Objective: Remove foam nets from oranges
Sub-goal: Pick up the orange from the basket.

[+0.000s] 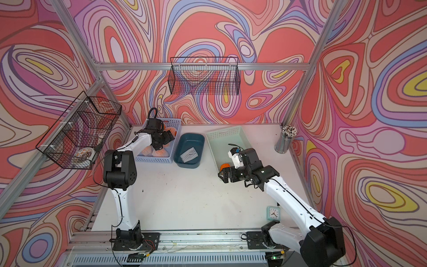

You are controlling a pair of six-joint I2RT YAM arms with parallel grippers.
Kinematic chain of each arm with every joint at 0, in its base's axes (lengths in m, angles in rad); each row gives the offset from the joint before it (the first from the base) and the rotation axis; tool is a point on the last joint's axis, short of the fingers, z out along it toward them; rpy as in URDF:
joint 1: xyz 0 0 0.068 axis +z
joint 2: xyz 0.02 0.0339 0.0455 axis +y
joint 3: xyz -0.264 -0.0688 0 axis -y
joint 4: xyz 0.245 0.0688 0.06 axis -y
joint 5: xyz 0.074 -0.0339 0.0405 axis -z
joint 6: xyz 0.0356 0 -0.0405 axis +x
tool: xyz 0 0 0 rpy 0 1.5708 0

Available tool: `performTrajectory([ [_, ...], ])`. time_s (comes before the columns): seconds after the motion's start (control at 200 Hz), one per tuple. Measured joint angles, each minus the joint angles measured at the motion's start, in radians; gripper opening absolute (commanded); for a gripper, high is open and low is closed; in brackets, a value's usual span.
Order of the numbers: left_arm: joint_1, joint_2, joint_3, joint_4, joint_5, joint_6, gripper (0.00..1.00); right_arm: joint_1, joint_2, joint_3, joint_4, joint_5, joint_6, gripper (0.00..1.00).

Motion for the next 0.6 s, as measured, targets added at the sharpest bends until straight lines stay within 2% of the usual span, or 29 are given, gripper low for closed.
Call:
performTrajectory([
  [0.601,0.001,0.116,0.179,-0.1,-0.123,-0.025,0.95,0.007,0.0,-0.003,0.0,0.001,0.0,0.98],
])
